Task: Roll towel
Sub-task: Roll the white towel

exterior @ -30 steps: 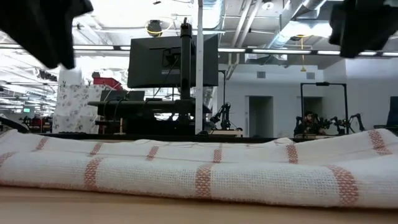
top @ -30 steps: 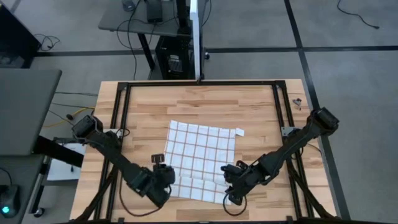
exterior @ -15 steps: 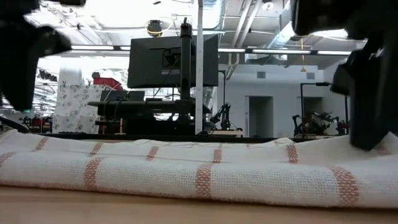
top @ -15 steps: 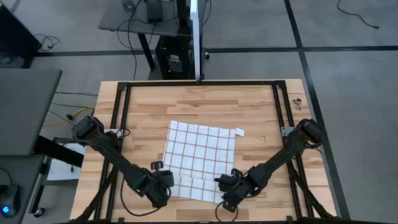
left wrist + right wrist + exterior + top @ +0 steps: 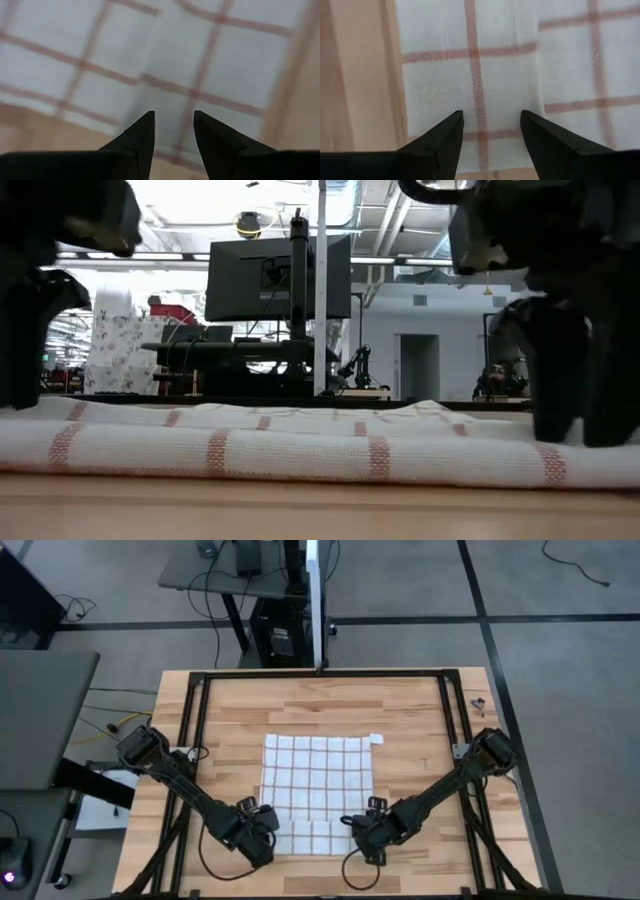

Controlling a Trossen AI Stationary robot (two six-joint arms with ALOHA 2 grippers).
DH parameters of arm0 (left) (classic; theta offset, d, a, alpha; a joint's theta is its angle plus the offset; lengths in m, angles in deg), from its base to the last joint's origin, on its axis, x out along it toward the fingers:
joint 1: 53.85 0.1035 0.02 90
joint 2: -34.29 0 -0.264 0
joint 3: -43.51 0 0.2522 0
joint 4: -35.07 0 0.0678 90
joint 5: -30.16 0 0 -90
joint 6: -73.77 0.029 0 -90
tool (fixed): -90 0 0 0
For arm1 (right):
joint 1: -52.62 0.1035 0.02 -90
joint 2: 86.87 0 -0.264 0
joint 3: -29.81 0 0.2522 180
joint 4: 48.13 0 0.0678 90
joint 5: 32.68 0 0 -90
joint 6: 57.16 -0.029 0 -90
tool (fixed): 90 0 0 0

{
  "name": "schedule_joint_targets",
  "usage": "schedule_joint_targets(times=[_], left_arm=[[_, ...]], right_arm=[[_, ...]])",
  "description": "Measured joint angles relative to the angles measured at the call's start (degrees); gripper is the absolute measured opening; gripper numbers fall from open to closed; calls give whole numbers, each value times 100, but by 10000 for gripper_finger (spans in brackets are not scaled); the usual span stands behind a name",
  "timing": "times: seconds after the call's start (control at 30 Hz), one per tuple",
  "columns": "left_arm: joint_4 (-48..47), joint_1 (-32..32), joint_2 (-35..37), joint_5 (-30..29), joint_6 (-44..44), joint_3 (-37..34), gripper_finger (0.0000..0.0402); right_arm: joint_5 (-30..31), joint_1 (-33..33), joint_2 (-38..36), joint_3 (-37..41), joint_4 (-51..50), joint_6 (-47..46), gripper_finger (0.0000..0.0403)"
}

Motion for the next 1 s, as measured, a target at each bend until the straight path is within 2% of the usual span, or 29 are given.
schedule_joint_targets(times=[0.13,0.2,0.4,0.47,0.53,0.63,0.73,0.8,0.9,1.0], left_arm=[[-1023,117,194,-46,399,741,119],[-1335,133,320,-264,592,1140,119],[-1111,347,451,-1041,1597,1870,119],[-1187,499,452,-892,2064,2046,121],[-1330,633,452,-431,2350,2211,131],[-1407,610,452,191,2456,2405,155],[-1507,318,452,260,2497,2480,181],[-1637,-9,450,-108,2519,2451,191],[-1801,-594,336,-1066,2476,2251,195],[-1699,-1036,44,-1458,2280,2122,196]], right_arm=[[-11,-103,-789,0,-349,333,191],[-15,-115,-1279,0,-450,338,191],[180,-282,-2298,-2,50,478,191],[219,-401,-2491,-12,113,697,191],[208,-413,-2550,-155,-2,838,191],[251,-37,-2383,-588,-209,1122,196],[597,467,-1876,-1069,-502,1159,203],[1055,789,-1388,-1338,-735,1159,208],[1892,1125,-623,-1637,-1039,854,217],[2494,1373,57,-1875,-1044,381,225]])
